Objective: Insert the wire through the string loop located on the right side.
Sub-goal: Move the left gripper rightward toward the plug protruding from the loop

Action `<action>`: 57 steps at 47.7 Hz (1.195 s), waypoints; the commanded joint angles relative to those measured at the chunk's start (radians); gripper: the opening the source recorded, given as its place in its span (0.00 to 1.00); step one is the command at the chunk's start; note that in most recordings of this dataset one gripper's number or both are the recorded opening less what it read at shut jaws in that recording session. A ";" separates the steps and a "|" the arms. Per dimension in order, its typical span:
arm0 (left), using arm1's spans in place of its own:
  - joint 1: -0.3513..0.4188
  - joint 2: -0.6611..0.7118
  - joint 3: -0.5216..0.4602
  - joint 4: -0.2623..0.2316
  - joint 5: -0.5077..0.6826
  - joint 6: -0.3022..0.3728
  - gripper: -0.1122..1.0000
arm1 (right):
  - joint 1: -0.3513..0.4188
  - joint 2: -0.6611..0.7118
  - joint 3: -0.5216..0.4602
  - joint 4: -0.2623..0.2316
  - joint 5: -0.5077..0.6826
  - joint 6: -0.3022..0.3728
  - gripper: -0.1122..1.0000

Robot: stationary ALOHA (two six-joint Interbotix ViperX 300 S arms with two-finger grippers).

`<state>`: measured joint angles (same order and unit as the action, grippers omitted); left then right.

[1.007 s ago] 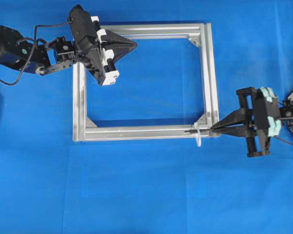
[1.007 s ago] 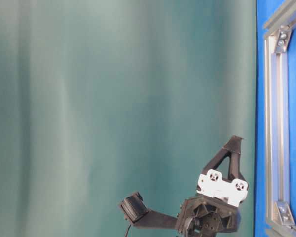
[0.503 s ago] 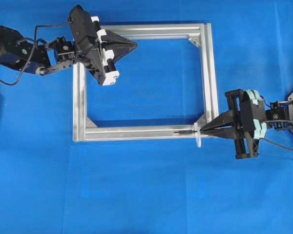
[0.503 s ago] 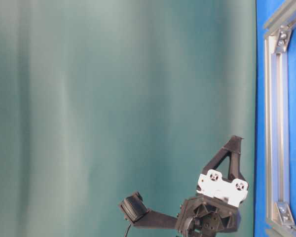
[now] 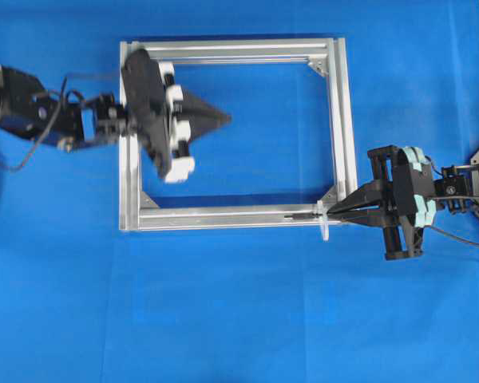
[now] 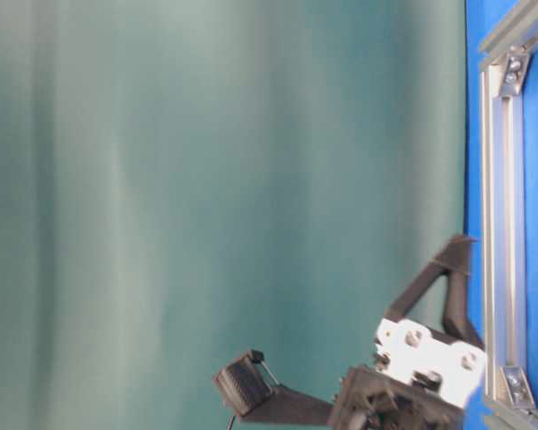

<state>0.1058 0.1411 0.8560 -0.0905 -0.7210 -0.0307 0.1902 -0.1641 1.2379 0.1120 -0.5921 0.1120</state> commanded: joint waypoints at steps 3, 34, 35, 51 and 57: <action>-0.095 -0.032 0.002 0.003 -0.003 0.000 0.10 | -0.002 -0.006 -0.014 0.002 -0.009 0.000 0.06; -0.244 -0.025 -0.020 0.002 0.008 0.000 0.10 | -0.002 -0.008 -0.015 0.002 -0.005 0.000 0.06; -0.245 -0.021 -0.026 0.002 0.008 0.000 0.10 | -0.002 -0.006 -0.015 0.002 -0.006 0.000 0.06; -0.239 0.060 -0.241 0.003 0.150 0.002 0.10 | -0.002 -0.006 -0.015 0.002 -0.006 0.000 0.06; -0.232 0.103 -0.345 0.003 0.225 0.002 0.10 | -0.003 -0.006 -0.015 0.002 -0.006 0.000 0.06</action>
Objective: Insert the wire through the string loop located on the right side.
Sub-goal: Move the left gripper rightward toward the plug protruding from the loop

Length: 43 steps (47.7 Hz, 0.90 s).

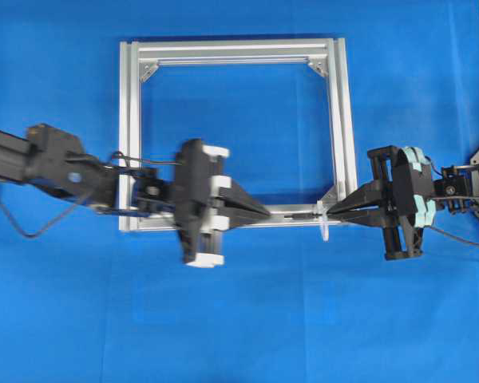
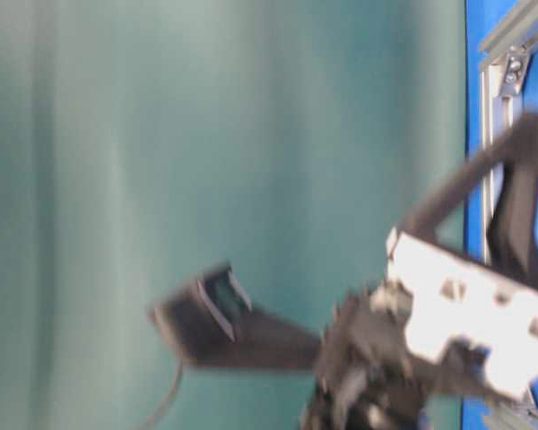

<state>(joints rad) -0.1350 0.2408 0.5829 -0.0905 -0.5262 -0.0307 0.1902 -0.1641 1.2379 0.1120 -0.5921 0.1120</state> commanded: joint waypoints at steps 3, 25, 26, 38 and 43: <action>0.012 0.025 -0.121 0.003 0.061 0.002 0.10 | -0.002 -0.006 -0.015 0.002 -0.006 0.000 0.06; 0.029 0.071 -0.206 0.003 0.143 0.005 0.10 | -0.002 -0.006 -0.017 0.002 -0.006 0.000 0.06; 0.029 0.069 -0.206 0.003 0.144 0.003 0.10 | -0.002 -0.006 -0.017 0.002 -0.006 0.000 0.06; 0.025 0.071 -0.206 0.003 0.135 0.002 0.45 | -0.002 -0.006 -0.017 0.002 -0.005 0.000 0.06; 0.021 0.071 -0.209 0.003 0.135 0.002 0.74 | -0.003 -0.006 -0.017 0.002 -0.006 0.000 0.06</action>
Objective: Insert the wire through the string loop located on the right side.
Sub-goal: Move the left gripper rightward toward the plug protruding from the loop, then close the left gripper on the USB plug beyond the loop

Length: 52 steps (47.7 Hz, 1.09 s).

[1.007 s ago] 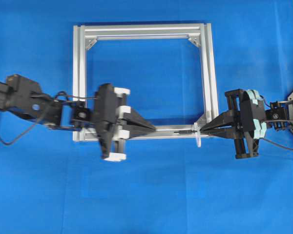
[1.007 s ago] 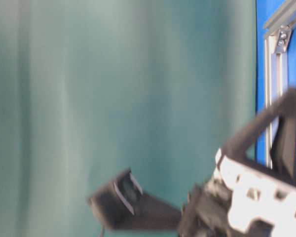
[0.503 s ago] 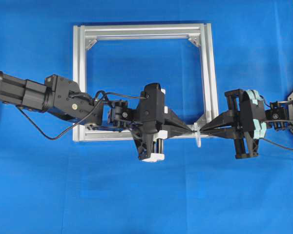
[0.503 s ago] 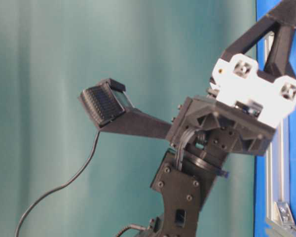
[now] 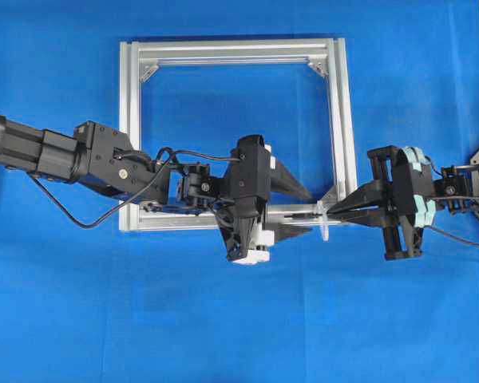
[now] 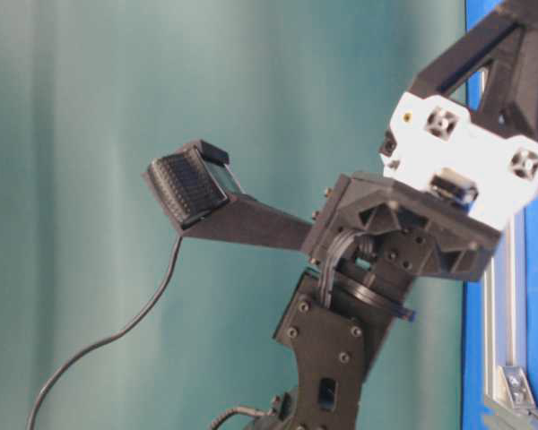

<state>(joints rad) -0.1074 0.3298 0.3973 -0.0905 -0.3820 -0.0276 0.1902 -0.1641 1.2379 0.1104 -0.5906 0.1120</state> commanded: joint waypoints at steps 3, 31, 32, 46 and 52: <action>-0.005 -0.018 -0.020 0.003 -0.009 0.000 0.87 | -0.002 -0.006 -0.017 0.003 -0.008 0.000 0.06; -0.006 0.078 -0.029 0.003 -0.020 -0.002 0.88 | -0.002 -0.006 -0.017 0.003 -0.006 -0.002 0.06; -0.006 0.078 -0.029 0.003 -0.020 -0.002 0.88 | -0.002 -0.006 -0.017 0.003 -0.006 0.000 0.06; -0.008 0.078 -0.028 0.003 -0.021 0.000 0.88 | -0.003 -0.006 -0.017 0.003 -0.006 0.000 0.06; -0.006 0.078 -0.029 0.003 -0.021 0.000 0.88 | -0.002 -0.006 -0.017 0.003 -0.008 0.000 0.06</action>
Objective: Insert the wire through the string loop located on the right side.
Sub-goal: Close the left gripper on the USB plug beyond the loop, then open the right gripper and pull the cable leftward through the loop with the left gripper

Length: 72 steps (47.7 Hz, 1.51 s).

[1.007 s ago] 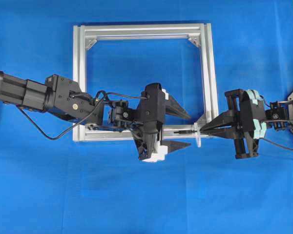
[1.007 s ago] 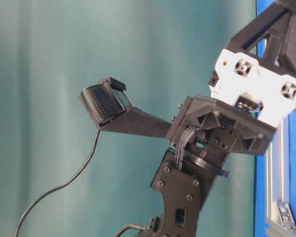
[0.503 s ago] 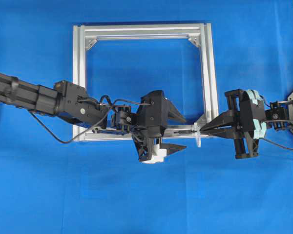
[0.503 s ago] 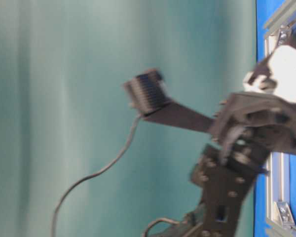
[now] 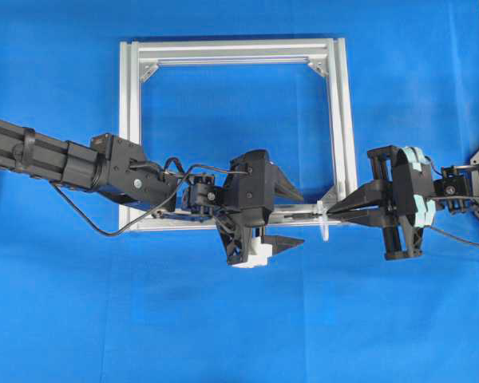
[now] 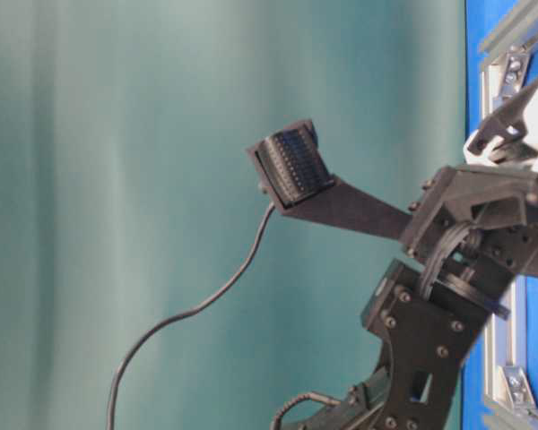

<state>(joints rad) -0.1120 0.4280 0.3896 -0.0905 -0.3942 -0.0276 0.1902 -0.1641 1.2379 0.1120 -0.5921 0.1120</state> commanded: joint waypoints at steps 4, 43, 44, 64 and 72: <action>-0.003 -0.021 -0.021 0.003 -0.008 0.000 0.88 | -0.003 -0.006 -0.015 0.002 -0.006 0.000 0.06; 0.003 -0.018 -0.034 0.003 -0.014 0.005 0.60 | -0.002 -0.006 -0.017 0.002 -0.003 0.000 0.06; 0.003 -0.018 -0.034 0.003 -0.014 0.009 0.54 | -0.002 -0.006 -0.017 0.002 -0.005 -0.002 0.06; 0.003 -0.020 -0.029 0.003 0.003 0.023 0.17 | -0.002 -0.006 -0.018 0.000 -0.005 -0.002 0.06; 0.003 -0.020 -0.028 0.003 0.005 0.023 0.17 | -0.002 -0.008 -0.015 -0.002 -0.003 -0.002 0.06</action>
<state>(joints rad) -0.1074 0.4280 0.3758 -0.0890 -0.3866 -0.0046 0.1902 -0.1641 1.2379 0.1120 -0.5906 0.1120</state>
